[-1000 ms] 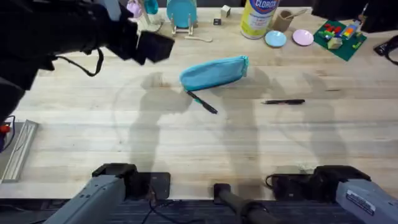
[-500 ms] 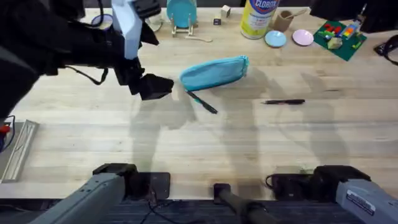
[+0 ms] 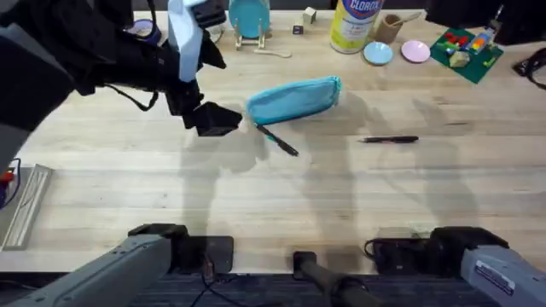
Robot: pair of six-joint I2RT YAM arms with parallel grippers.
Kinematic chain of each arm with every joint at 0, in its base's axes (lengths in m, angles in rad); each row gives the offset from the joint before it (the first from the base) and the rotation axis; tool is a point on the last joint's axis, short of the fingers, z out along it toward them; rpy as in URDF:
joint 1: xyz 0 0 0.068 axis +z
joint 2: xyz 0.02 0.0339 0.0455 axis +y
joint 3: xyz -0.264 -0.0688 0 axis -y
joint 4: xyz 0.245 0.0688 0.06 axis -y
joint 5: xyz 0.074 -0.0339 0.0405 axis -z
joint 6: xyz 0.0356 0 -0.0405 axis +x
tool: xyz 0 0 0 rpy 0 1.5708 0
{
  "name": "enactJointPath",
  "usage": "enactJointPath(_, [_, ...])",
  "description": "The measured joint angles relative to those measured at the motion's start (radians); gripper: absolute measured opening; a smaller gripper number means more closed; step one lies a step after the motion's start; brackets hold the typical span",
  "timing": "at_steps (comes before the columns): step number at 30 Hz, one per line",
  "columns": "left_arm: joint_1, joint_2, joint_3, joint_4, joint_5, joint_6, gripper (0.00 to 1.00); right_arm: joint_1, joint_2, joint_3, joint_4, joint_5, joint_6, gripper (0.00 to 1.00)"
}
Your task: Unzip the bag, pick up the pens from the table one at a time and place them inside, then zip the bag closed.
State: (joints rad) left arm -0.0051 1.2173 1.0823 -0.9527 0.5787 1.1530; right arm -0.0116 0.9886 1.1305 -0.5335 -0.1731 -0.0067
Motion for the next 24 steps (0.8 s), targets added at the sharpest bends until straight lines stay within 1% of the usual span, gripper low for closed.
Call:
enactJointPath(5, [0.000,0.005,0.000,0.006,0.040,0.000,0.993,0.000,0.000,0.000,0.000,0.000,0.000,0.995])
enactJointPath(11, [0.000,0.018,0.000,0.077,0.055,0.001,0.992,0.000,0.000,0.000,0.000,0.000,0.000,0.996])
enactJointPath(16, [0.000,0.103,0.000,0.119,0.060,0.003,0.993,0.000,0.000,0.000,0.000,0.000,0.000,0.996])
enactJointPath(24, [0.000,0.240,0.000,0.162,0.110,0.003,0.994,0.000,0.000,0.000,0.000,0.000,0.000,0.996])
